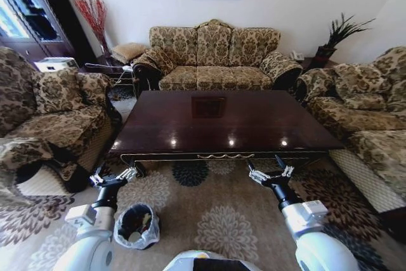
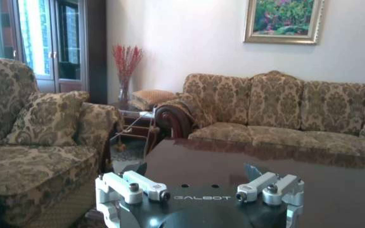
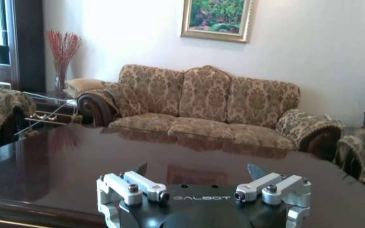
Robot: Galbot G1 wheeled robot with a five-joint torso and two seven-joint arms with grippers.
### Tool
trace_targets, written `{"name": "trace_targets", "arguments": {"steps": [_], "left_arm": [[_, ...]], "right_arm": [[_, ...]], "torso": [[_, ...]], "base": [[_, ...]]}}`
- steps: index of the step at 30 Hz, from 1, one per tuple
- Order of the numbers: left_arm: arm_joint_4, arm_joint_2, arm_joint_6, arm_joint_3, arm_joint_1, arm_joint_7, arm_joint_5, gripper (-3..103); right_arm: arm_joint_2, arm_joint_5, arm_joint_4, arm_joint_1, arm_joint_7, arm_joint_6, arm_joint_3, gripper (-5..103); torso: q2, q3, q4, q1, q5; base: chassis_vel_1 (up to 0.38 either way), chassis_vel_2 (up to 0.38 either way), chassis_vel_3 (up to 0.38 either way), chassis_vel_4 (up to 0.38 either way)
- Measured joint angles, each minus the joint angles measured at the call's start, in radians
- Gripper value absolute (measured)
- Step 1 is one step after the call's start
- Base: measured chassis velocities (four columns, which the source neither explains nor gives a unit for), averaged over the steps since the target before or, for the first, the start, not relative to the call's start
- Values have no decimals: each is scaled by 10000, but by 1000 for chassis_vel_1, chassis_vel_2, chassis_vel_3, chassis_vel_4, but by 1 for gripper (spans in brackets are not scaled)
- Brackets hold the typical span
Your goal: Move to the front of the table and place the trash on the table into the trash bin.
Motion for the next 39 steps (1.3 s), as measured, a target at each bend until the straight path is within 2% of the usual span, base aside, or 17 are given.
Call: {"name": "trace_targets", "arguments": {"steps": [11, 18, 21, 23, 25, 27, 39], "left_arm": [[10, -1, -11, -1, -1, 3, 0, 100], [12, -5, -12, 1, -2, 10, 0, 100], [12, -4, -12, 0, -2, 10, 0, 100], [15, 1, -12, -4, -2, 10, 0, 100], [17, 3, -12, -6, -2, 9, 0, 100], [16, 4, -13, -7, -2, 7, 0, 100], [16, -1, -13, -2, -2, 8, 0, 100]], "right_arm": [[-6, 7, -5, 0, 1, 0, 2, 100], [-11, 11, -8, 0, 5, 0, 6, 100], [-10, 13, -7, 0, 5, 0, 6, 100], [-8, 15, -7, -2, 5, 0, 2, 100], [-8, 15, -7, -1, 5, -1, 2, 100], [-7, 16, -7, 3, 4, 0, 0, 100], [-8, 16, -7, 0, 3, 0, 3, 100]], "torso": [[0, 0, 0, 0, -8], [-1, 0, 0, 0, 6], [-1, 0, 0, 0, 4], [0, 0, -2, 0, -18], [0, 0, 0, 0, -21], [0, 0, 4, 0, -3], [0, 0, -2, -1, 0]], "base": [[-283, -291, 271, 285], [-178, -191, 229, 216], [-6, 6, 25, 54], [50, 77, 7, 15], [85, 101, 5, 9], [111, 152, 33, -1], [20, 36, 33, 26]]}}
